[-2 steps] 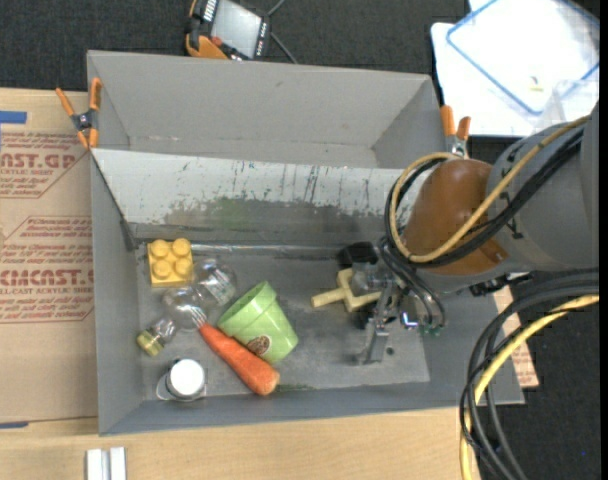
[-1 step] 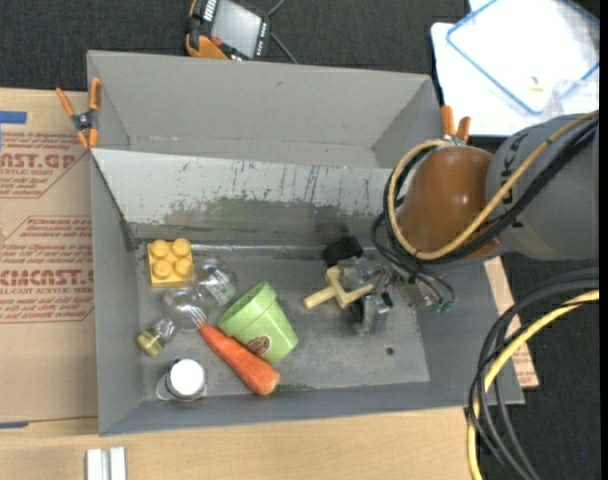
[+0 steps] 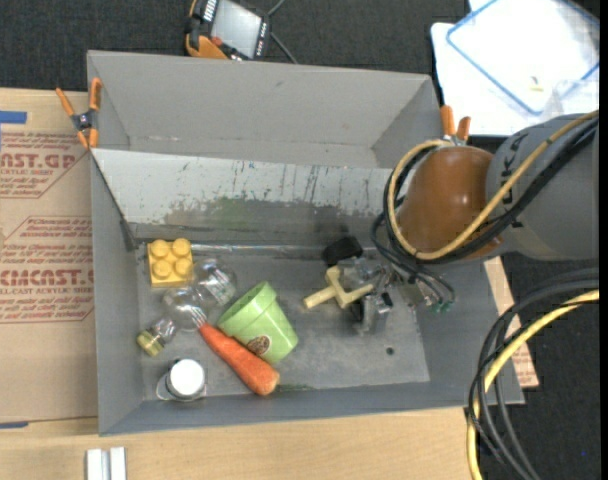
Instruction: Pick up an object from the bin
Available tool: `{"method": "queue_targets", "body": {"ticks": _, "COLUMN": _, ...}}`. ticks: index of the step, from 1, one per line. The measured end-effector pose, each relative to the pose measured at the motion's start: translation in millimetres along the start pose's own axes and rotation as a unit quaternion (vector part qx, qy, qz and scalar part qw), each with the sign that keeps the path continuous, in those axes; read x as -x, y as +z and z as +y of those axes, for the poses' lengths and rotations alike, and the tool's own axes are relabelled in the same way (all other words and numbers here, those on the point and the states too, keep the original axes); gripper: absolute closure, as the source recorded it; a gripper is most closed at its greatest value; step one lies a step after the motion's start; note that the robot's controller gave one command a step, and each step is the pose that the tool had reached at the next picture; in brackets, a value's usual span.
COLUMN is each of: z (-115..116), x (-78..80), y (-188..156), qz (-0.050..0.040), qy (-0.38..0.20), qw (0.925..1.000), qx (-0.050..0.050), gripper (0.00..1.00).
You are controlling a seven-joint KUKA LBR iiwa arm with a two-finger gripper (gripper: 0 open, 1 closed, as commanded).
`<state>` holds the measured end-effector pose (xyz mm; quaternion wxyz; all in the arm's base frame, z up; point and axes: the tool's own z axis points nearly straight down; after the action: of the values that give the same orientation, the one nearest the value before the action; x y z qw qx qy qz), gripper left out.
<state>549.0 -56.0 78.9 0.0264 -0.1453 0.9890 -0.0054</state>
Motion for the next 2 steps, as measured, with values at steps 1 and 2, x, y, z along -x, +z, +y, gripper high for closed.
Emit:
{"method": "queue_targets", "body": {"ticks": 1, "z": -0.1, "x": 0.1, "y": -0.2, "qz": -0.0003, "qy": 0.001, "qw": 1.0000, "qx": 0.000, "gripper": 1.00}}
{"method": "queue_targets", "body": {"ticks": 2, "z": -1.6, "x": -23.6, "y": -84.7, "qz": 0.0044, "qy": -0.094, "qw": 0.9956, "qx": 0.003, "gripper": 1.00}}
